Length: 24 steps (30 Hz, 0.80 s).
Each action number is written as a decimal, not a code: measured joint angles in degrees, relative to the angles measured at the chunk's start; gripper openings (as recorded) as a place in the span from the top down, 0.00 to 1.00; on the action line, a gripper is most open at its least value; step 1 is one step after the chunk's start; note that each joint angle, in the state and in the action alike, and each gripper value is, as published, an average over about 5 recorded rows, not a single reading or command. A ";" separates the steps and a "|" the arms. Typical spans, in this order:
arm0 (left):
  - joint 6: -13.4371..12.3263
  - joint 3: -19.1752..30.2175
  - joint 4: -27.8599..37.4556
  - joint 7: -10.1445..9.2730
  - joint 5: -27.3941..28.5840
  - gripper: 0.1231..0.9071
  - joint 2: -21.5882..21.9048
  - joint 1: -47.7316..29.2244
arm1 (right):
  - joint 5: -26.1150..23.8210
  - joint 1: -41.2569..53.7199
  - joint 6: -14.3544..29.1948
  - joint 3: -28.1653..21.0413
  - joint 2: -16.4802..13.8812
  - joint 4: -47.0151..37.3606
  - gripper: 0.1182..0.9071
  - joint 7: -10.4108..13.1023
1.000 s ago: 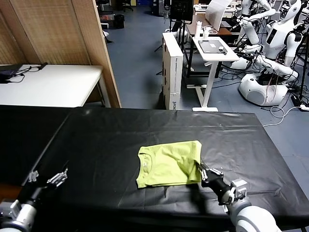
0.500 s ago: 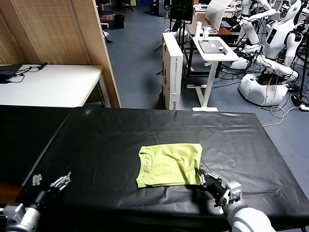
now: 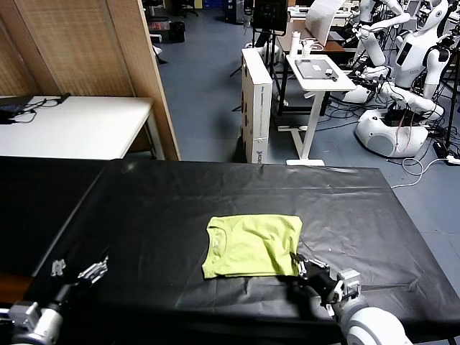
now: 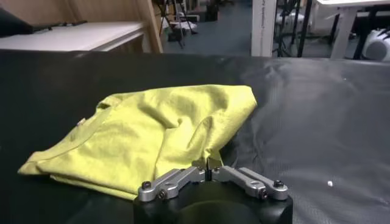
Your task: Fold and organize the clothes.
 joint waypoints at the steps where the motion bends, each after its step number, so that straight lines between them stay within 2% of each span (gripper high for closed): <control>1: 0.00 0.07 0.08 0.01 0.04 0.00 0.00 -0.04 | -0.48 -0.01 -0.11 0.03 -0.03 0.09 0.96 -0.21; 4: 0.00 0.28 0.32 0.01 0.10 0.00 0.00 -0.22 | -1.37 -0.01 -0.58 0.02 -0.08 0.32 0.84 0.20; 12: 0.00 1.05 0.68 0.08 0.21 0.00 -0.01 -0.62 | 0.21 -1.73 -2.41 2.66 -1.69 1.19 0.21 3.86; 15: 0.00 1.46 0.91 0.10 0.30 0.00 -0.02 -0.89 | -0.96 -2.42 -1.43 4.45 -2.29 1.43 0.05 4.66; 17: -0.01 1.75 1.11 0.11 0.41 0.00 -0.08 -1.10 | -2.79 -2.79 -0.18 5.62 -2.48 1.33 0.02 4.36; 20: -0.05 2.07 1.31 0.12 0.54 0.00 -0.34 -1.25 | -4.90 -3.43 2.56 7.20 -2.66 0.93 0.00 2.57; 24: -0.33 2.26 1.29 0.31 0.47 0.00 -0.74 -0.99 | -4.84 -4.38 7.86 8.82 -2.78 0.71 0.00 0.35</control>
